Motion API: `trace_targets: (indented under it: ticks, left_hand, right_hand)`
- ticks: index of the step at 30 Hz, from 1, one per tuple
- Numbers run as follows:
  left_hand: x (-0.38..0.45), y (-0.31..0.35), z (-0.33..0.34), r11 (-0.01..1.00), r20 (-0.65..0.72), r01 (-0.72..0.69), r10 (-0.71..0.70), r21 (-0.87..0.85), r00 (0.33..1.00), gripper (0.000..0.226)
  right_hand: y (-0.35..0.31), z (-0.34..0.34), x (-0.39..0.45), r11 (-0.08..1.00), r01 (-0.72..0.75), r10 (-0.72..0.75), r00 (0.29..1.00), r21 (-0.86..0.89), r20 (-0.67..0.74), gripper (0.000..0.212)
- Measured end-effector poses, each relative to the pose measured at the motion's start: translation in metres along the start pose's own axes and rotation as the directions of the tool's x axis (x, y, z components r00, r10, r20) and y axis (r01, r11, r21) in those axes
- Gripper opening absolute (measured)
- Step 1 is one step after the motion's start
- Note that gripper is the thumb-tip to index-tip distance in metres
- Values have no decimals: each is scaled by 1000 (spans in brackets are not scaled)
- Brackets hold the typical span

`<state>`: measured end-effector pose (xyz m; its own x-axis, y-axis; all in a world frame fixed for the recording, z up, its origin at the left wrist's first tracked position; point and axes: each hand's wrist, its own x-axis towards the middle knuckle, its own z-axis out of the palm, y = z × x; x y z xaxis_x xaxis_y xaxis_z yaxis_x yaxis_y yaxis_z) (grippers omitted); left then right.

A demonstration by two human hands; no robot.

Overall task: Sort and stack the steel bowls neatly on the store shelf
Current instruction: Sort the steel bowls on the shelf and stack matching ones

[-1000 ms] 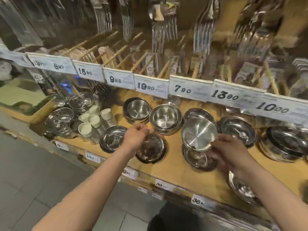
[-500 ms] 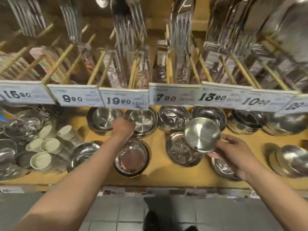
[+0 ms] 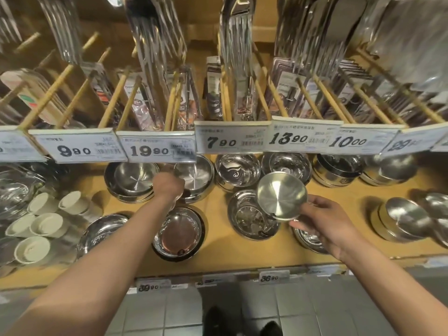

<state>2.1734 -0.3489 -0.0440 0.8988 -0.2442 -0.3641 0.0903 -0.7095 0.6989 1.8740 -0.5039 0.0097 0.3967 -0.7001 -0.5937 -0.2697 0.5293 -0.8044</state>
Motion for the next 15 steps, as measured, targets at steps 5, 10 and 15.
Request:
trace_targets:
  ticks: [5,10,15]
  left_hand:
    - [-8,-1,-17,976,-67,-19,4,-218,998,25]
    - [-20,-4,-38,975,-66,-23,9,-222,998,18]
    - [-76,21,-19,979,-21,-142,140,-143,990,15]
  right_hand:
    - [-2,-10,0,999,1,-1,1000,38,8,25]
    - [-4,-33,-5,997,20,-23,999,79,46,24]
    - [-4,-90,-13,989,39,-43,999,140,26,19]
